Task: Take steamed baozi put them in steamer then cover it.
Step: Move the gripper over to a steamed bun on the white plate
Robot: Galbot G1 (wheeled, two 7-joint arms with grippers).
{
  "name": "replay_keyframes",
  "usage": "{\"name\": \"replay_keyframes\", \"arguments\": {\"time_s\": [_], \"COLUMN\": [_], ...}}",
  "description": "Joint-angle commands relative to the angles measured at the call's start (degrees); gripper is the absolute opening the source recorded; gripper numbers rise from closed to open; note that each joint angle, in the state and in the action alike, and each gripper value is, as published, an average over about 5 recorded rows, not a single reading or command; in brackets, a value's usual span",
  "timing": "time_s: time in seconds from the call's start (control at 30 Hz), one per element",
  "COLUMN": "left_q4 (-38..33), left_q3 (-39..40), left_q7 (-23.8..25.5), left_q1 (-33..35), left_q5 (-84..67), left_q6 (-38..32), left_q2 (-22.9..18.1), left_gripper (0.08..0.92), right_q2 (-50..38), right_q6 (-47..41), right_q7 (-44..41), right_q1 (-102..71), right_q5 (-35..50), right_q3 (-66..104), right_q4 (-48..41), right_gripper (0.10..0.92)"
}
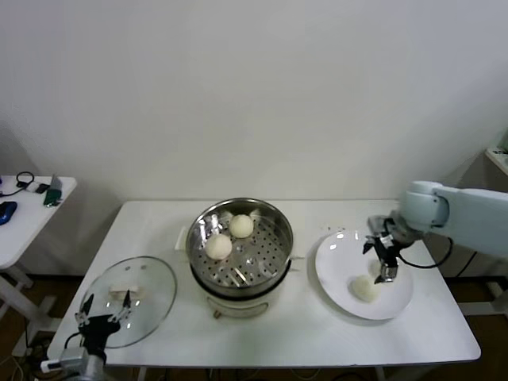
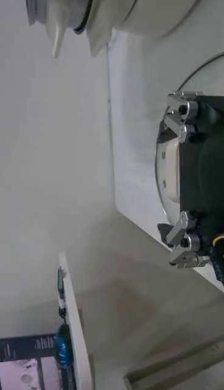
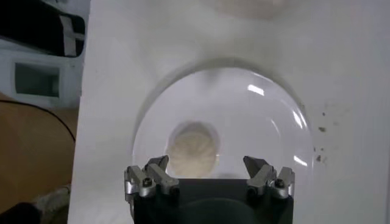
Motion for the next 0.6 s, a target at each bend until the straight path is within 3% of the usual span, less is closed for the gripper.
{"name": "replay_keyframes", "arguments": {"time_s": [0.03,0.6], "left_q4": [-0.13,-0.84], "left_q3": [0.10,0.23], "left_q7": [-0.03,0.00], "left_q1": [0.18,0.70], "left_q5": [0.15,0.75], "left_q6": [0.03,0.23], "left_q2": [-0.03,0.10], "left_gripper": [0.823,0.823], "right_q2": [-2.53,-0.16], "right_q6": [-1.61,-2.94], "right_q7": [2.94,3.96], "right_q1": [-11.01,-18.01], "right_q5": [-5.82,-8.91], "right_q3": [6.80,11.82], "right_q4": [-0.33,-4.08], "right_gripper": [0.823,0.823]}}
